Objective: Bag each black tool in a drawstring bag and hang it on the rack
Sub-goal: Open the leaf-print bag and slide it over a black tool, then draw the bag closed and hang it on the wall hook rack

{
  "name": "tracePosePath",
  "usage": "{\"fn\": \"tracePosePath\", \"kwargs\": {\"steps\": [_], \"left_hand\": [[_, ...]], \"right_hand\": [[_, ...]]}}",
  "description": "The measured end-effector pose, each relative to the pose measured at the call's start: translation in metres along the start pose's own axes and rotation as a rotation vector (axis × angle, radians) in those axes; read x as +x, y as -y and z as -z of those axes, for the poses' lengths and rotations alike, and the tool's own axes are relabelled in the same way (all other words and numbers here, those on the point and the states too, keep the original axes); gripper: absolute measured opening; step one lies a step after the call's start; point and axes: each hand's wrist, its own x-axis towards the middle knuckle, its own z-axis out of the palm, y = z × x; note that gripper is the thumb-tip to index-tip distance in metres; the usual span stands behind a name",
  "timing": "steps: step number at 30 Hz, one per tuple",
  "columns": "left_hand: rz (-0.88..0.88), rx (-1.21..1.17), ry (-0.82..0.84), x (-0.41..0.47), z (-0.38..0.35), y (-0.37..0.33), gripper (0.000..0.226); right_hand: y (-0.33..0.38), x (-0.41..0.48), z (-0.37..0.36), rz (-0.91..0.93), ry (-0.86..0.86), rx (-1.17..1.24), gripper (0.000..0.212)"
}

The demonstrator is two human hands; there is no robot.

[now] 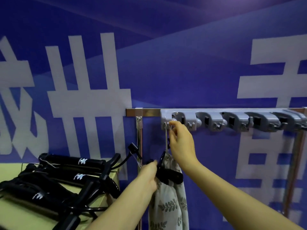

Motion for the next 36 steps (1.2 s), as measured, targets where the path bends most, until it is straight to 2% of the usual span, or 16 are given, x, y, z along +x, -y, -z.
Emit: {"fn": "tracePosePath", "kwargs": {"steps": [2, 4, 7, 9, 12, 16, 20, 23, 25, 32, 36], "left_hand": [[-0.021, 0.055, -0.002, -0.014, -0.002, -0.005, 0.039], [-0.044, 0.110, 0.055, -0.028, 0.001, -0.012, 0.024], [-0.009, 0.168, 0.132, -0.041, 0.011, -0.022, 0.025], [0.007, 0.203, 0.105, -0.049, 0.020, -0.030, 0.020], [0.010, 0.265, -0.002, -0.060, 0.041, -0.040, 0.022], [-0.027, 0.274, 0.017, -0.089, 0.066, -0.057, 0.025], [-0.240, 0.379, -0.016, -0.122, 0.116, -0.068, 0.027], [-0.465, 0.727, -0.136, -0.145, 0.168, -0.072, 0.025], [-0.545, 0.892, -0.223, -0.162, 0.208, -0.073, 0.021], [-0.565, 1.070, -0.417, -0.217, 0.331, -0.050, 0.008], [-0.588, 1.136, -0.435, -0.228, 0.364, -0.037, 0.011]], "right_hand": [[0.005, -0.013, -0.003, 0.025, -0.059, -0.101, 0.023], [0.009, -0.027, -0.007, 0.054, -0.105, -0.147, 0.022], [0.010, -0.044, -0.012, 0.169, -0.130, -0.291, 0.015], [0.016, -0.051, -0.015, 0.229, -0.126, -0.352, 0.015], [0.038, -0.060, -0.016, 0.274, -0.081, -0.278, 0.013], [0.071, -0.068, -0.019, 0.319, -0.014, -0.180, 0.012], [0.110, -0.091, -0.035, 0.337, 0.118, -0.066, 0.011], [0.137, -0.115, -0.053, 0.353, 0.267, 0.001, 0.011], [0.154, -0.132, -0.067, 0.382, 0.390, 0.019, 0.011], [0.200, -0.186, -0.102, 0.585, 0.781, -0.123, 0.019], [0.207, -0.204, -0.122, 0.815, 0.817, -0.397, 0.017]]}}
